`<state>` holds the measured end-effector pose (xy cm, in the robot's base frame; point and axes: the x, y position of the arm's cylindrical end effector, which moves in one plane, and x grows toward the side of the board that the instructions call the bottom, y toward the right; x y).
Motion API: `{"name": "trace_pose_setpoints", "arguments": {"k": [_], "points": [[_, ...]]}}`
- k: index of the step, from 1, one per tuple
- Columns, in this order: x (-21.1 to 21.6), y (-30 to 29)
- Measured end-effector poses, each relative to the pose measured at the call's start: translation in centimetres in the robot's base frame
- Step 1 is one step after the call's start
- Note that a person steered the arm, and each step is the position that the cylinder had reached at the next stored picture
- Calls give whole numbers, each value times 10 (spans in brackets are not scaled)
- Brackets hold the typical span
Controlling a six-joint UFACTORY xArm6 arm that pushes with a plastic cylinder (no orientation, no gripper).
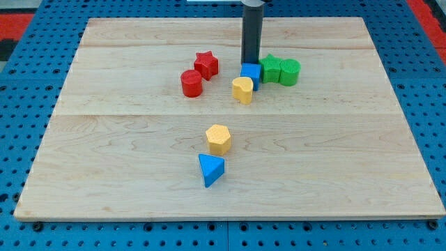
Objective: Move the blue cube and yellow heart closer to yellow hexagon
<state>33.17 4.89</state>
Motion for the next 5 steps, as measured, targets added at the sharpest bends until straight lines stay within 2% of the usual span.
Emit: {"name": "trace_pose_setpoints", "arguments": {"k": [5], "points": [[126,0]]}}
